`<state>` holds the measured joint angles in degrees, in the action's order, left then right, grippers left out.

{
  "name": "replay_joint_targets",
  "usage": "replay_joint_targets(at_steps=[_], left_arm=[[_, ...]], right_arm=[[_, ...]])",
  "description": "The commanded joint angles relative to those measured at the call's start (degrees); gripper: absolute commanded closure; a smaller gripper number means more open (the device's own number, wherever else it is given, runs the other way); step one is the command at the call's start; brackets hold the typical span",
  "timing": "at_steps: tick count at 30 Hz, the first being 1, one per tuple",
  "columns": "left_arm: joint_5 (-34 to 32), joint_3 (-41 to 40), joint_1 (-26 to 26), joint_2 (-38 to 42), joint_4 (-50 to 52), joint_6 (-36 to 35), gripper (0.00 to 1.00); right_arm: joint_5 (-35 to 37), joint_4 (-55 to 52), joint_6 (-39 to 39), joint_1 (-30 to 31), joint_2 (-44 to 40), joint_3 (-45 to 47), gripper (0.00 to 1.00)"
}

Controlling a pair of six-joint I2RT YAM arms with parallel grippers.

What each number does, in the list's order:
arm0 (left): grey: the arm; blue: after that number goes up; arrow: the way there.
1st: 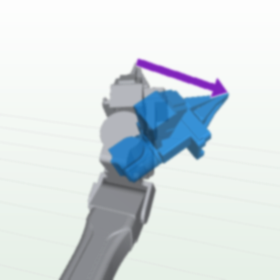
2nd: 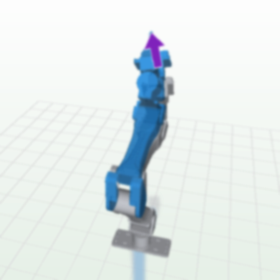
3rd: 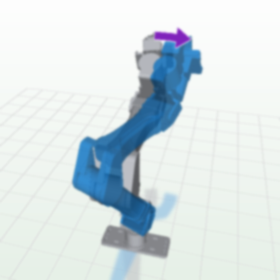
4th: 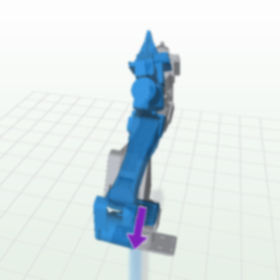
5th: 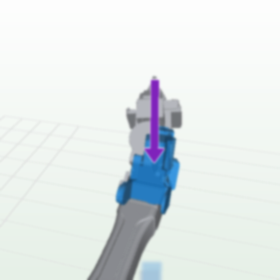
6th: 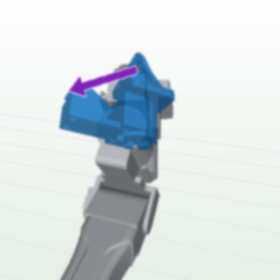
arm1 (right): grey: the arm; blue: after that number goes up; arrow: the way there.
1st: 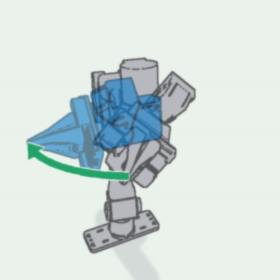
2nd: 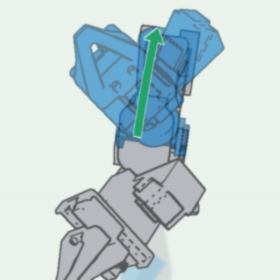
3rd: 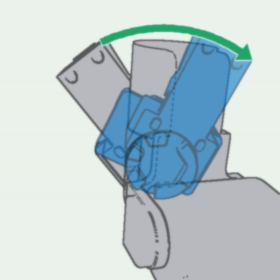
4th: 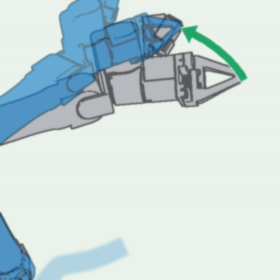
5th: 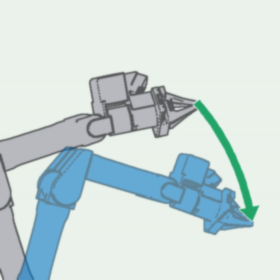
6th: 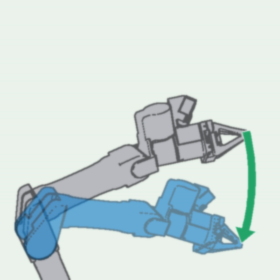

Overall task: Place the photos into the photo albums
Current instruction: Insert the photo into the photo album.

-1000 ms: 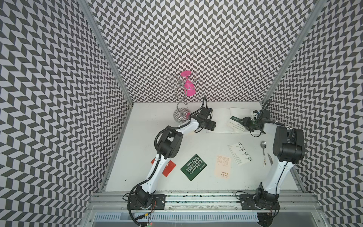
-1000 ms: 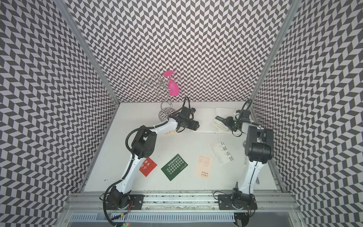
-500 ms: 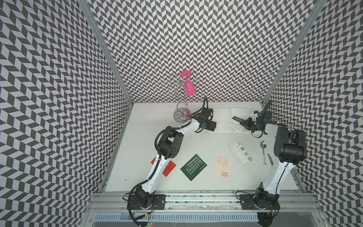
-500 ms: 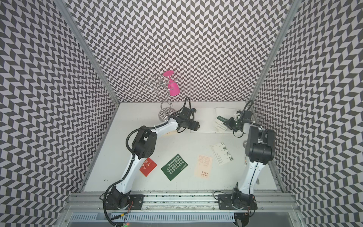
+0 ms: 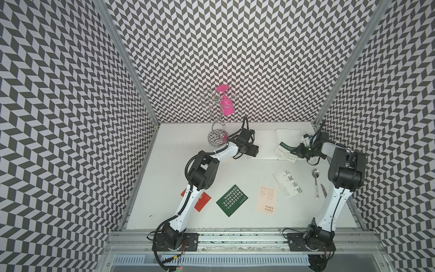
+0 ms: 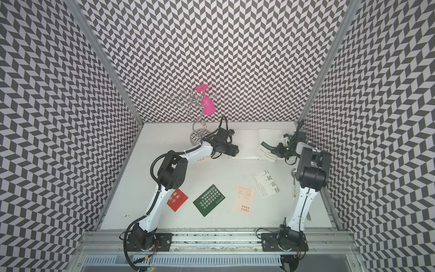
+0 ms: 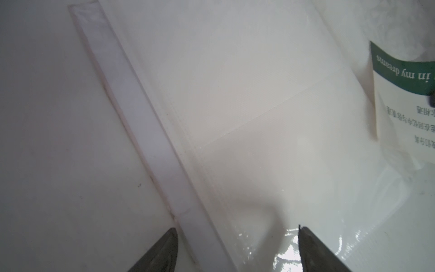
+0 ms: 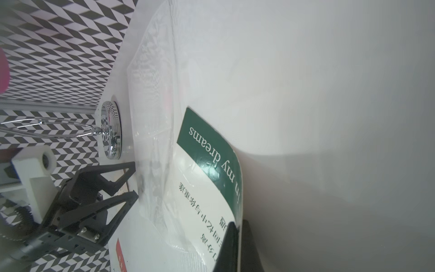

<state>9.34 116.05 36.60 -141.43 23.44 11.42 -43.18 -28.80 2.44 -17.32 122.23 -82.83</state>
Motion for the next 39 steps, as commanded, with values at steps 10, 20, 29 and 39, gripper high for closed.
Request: replay_joint_targets(at_steps=[10,20,29,39], left_arm=[[0.48,0.15,-0.96,2.34,1.26,-0.78,0.19],[-0.12,0.07,-0.99,2.87,1.34,-1.26,0.19],[-1.06,-0.26,-1.1,3.3,1.34,-2.08,0.19],[-0.34,-0.8,-1.11,3.3,1.08,-2.06,0.19]], right_arm=[[-0.17,-10.34,-11.32,0.29,3.3,-5.9,1.0],[1.81,-14.21,-12.37,3.17,6.07,-10.3,1.0],[3.42,-16.51,-11.6,4.43,5.83,-12.54,1.0],[5.02,-12.91,-8.78,5.94,7.04,-14.39,0.78]])
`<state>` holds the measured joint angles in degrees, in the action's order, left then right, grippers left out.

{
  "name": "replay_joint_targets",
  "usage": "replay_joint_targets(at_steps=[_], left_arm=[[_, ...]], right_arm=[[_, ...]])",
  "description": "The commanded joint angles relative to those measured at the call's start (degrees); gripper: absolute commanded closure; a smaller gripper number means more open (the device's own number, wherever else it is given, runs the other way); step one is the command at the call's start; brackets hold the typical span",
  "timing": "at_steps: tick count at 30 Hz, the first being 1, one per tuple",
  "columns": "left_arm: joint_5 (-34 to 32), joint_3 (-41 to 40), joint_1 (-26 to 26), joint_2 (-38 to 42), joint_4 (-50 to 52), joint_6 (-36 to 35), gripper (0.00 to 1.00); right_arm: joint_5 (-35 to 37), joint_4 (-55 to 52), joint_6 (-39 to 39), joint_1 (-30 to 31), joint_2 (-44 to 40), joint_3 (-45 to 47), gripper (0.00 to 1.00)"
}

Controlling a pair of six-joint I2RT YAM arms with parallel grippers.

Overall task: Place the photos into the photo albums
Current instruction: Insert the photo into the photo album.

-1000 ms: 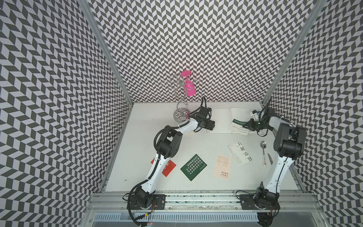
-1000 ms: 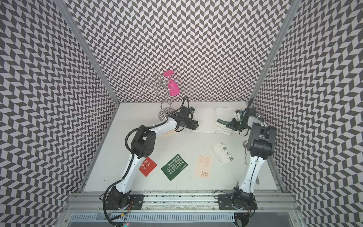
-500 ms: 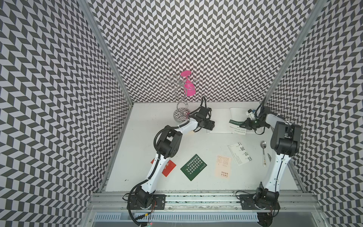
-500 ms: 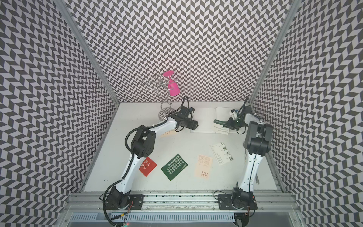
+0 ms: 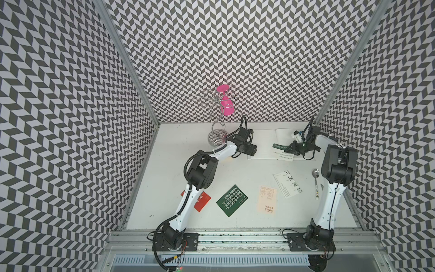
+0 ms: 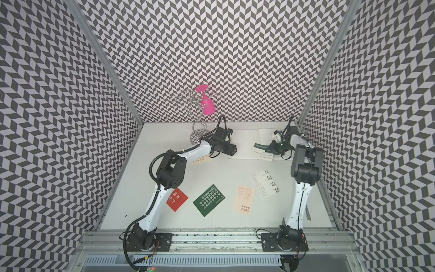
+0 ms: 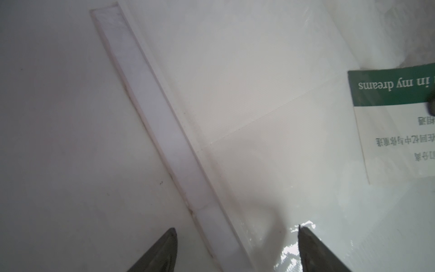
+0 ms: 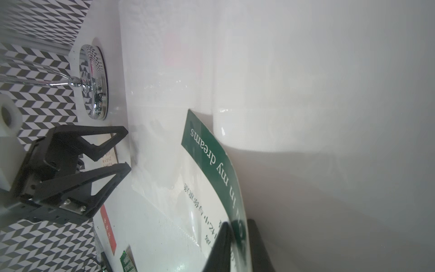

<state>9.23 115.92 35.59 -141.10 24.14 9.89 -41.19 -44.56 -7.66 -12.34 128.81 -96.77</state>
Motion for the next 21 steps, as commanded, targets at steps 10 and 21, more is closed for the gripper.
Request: replay_joint_targets(at_steps=[10,21], left_arm=[[-0.24,-1.91,-0.1,3.63,-0.45,-0.07,0.19],[-0.92,-2.05,-0.09,3.94,-0.6,-0.22,0.19]], right_arm=[[7.74,10.17,9.66,2.05,-3.52,-0.35,0.55],[12.52,15.14,16.35,2.07,-4.69,0.17,0.48]])
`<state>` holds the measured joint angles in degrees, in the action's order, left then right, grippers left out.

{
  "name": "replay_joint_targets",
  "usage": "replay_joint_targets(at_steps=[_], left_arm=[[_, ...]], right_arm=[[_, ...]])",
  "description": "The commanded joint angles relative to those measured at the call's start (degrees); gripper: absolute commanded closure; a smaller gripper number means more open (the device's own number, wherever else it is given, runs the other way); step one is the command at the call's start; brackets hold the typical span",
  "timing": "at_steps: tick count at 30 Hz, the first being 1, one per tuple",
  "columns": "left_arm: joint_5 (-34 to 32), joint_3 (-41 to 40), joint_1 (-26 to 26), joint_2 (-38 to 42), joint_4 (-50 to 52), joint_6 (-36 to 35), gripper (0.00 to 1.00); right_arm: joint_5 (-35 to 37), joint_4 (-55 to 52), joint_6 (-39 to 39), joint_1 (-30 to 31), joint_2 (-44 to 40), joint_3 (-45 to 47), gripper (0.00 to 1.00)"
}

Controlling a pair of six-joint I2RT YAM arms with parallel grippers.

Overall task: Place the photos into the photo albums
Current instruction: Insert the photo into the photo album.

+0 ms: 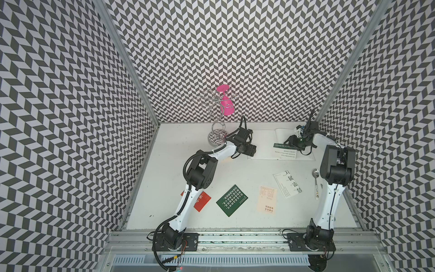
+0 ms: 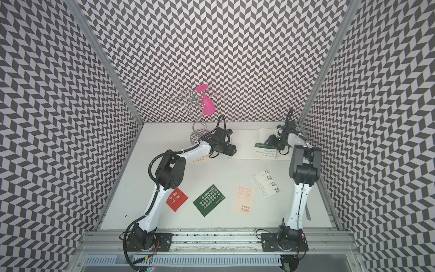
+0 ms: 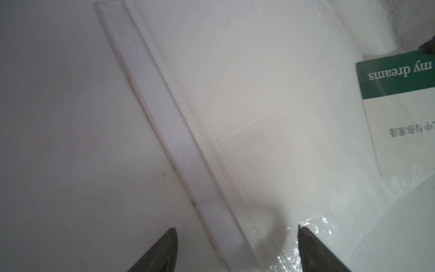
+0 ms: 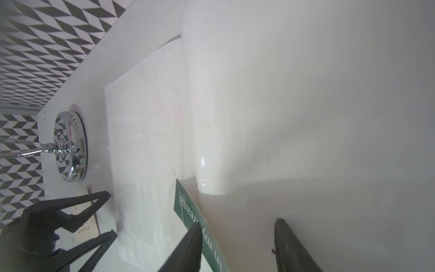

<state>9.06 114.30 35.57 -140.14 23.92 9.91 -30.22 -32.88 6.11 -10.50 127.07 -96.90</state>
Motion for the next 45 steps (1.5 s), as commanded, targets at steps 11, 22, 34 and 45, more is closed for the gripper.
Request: replay_joint_targets(at_steps=[11,22,34,45], left_arm=[[-1.14,-0.75,-0.07,3.58,-0.4,-0.31,0.2],[-0.07,0.86,-0.33,5.12,-0.24,0.65,0.2],[5.28,1.84,-1.02,3.56,0.64,2.87,0.2],[5.96,1.94,-2.75,1.03,0.34,3.56,0.2]], right_arm=[[11.56,5.75,4.74,-0.22,-7.45,0.14,0.39],[6.01,14.41,8.97,-3.29,-15.58,14.42,0.41],[-1.78,22.24,10.09,-3.8,-17.34,26.41,0.61],[-7.76,22.17,6.59,-4.76,-12.88,24.59,0.91]])
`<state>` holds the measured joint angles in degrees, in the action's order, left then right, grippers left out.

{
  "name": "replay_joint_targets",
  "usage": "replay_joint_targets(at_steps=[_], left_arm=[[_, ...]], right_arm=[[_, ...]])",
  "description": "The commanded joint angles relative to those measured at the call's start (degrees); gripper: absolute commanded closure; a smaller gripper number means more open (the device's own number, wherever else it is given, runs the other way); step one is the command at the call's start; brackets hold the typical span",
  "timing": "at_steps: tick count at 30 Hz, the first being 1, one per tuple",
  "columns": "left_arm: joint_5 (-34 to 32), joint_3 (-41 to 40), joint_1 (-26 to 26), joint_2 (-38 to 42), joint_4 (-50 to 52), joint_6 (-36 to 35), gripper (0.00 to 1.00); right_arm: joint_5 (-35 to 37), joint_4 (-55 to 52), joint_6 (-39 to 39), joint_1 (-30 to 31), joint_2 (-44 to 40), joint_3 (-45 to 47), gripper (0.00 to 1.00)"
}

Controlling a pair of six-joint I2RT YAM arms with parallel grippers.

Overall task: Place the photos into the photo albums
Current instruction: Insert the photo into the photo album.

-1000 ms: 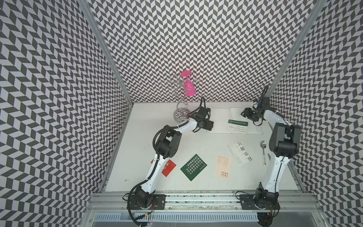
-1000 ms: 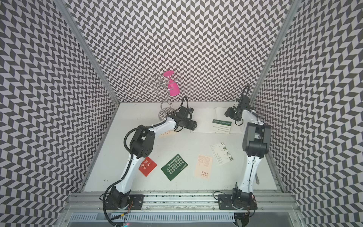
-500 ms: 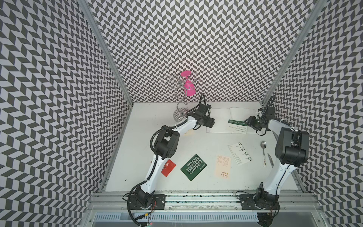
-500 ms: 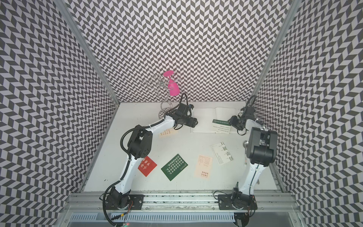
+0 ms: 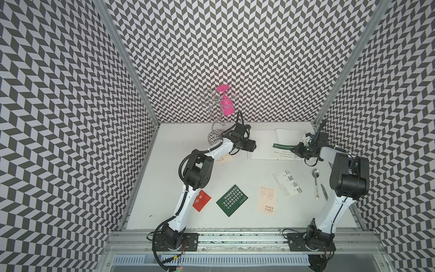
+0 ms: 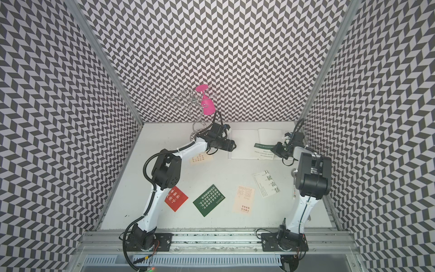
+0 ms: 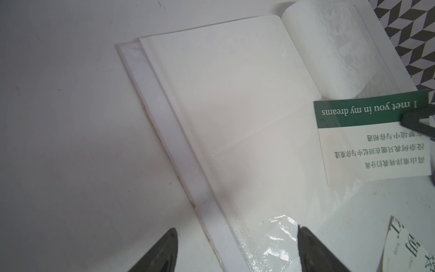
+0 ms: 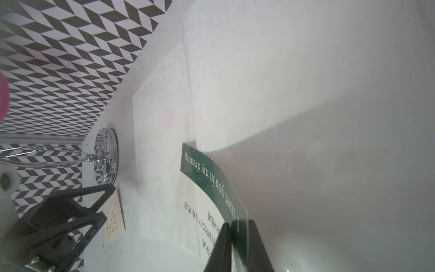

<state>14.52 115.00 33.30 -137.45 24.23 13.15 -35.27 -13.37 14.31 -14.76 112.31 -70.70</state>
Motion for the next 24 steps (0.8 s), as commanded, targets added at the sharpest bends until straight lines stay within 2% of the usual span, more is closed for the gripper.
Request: replay_joint_targets(at_steps=[1,5,15,24], left_arm=[[0.42,1.14,-0.6,-1.81,0.07,0.06,0.2],[0.06,1.06,-1.0,-2.54,0.31,-0.39,0.2],[-0.21,1.17,-1.44,-4.0,0.46,-1.24,0.2],[-0.09,0.91,-1.46,-3.96,0.64,-1.45,0.2]], right_arm=[[-3.43,2.35,-2.11,-0.67,2.46,-2.19,0.92],[-5.08,-0.23,-5.04,-1.56,4.66,-4.77,1.0],[-7.28,-10.11,-13.38,-3.71,8.67,-11.73,1.0],[-9.61,-14.95,-16.35,-3.55,12.87,-16.13,1.0]])
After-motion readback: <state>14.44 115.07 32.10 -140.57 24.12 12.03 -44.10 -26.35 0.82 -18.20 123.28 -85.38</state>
